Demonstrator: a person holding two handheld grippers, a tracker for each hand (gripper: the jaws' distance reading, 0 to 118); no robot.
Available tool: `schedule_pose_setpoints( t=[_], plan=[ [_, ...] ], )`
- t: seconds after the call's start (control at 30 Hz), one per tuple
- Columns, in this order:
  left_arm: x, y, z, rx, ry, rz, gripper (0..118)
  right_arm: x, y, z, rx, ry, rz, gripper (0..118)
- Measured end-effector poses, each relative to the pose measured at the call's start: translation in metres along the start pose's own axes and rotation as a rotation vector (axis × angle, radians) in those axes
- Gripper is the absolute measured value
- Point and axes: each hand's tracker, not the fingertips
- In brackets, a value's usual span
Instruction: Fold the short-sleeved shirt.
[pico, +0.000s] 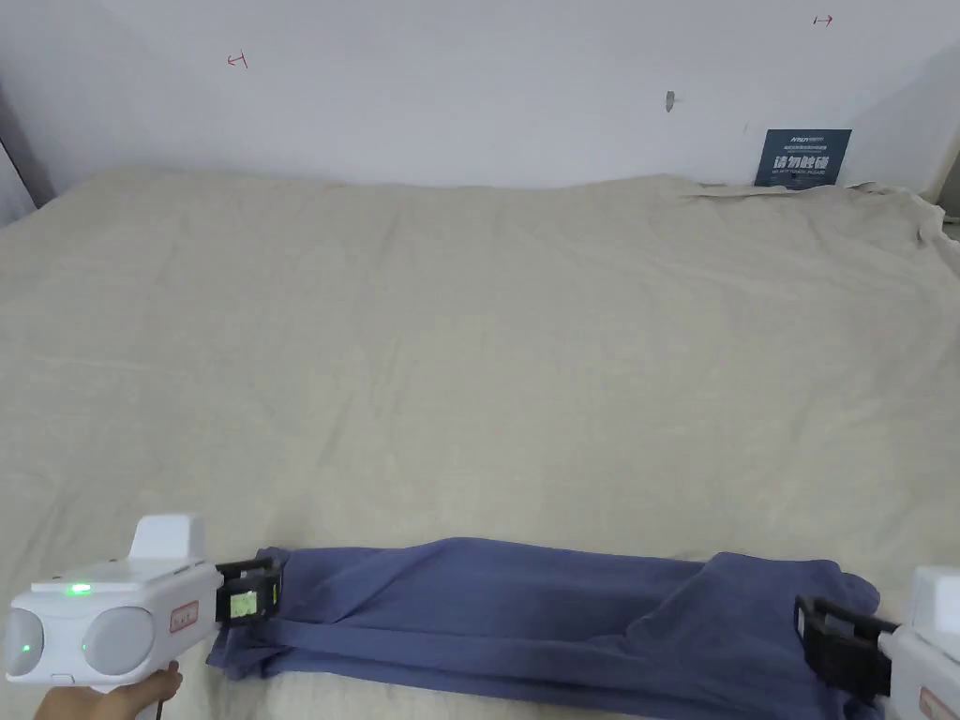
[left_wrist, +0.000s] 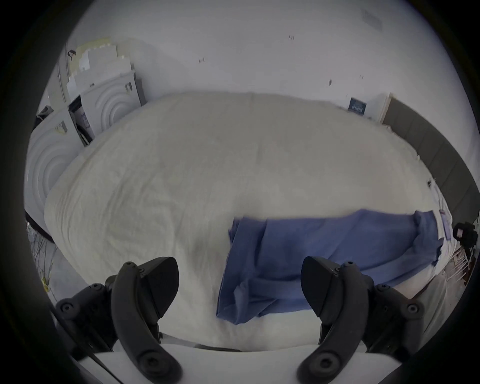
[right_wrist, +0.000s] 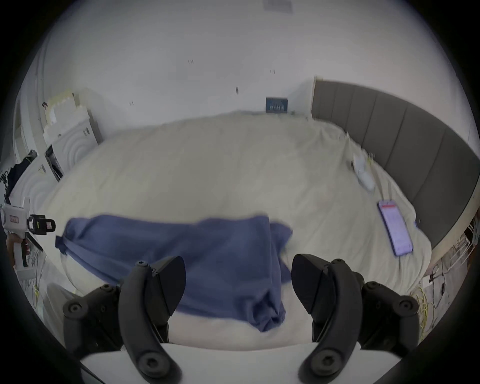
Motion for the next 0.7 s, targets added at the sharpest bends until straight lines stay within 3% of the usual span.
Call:
schedule_pose_setpoints(
  t=[0.2,0.33,0.4,0.47,0.5,0.57,0.6,0.7],
  plan=[
    [0.013,0.038,0.034,0.200,-0.016,-0.001,117,-0.025,0.045,0.030,0.200,-0.030,0.021,87],
    [0.024,0.048,0.038,0.270,-0.013,-0.010,111,-0.043,0.056,0.037,0.280,-0.102,0.075,87],
    [0.029,0.047,0.038,0.322,-0.035,-0.009,93,-0.049,0.057,0.039,0.307,-0.116,0.076,86],
    [0.035,0.044,0.038,0.361,-0.034,-0.007,64,-0.052,0.058,0.038,0.328,-0.132,0.068,79],
    [0.039,0.042,0.039,0.372,-0.036,0.007,51,-0.053,0.058,0.040,0.331,-0.128,0.066,68],
    [0.041,0.039,0.041,0.413,-0.090,0.037,17,-0.054,0.059,0.040,0.341,-0.118,0.066,16],
    [0.042,0.039,0.042,0.416,-0.106,0.044,4,-0.055,0.059,0.040,0.348,-0.121,0.064,0],
    [0.047,0.040,0.043,0.418,-0.102,0.034,0,-0.057,0.062,0.038,0.357,-0.094,0.057,0]
  ],
)
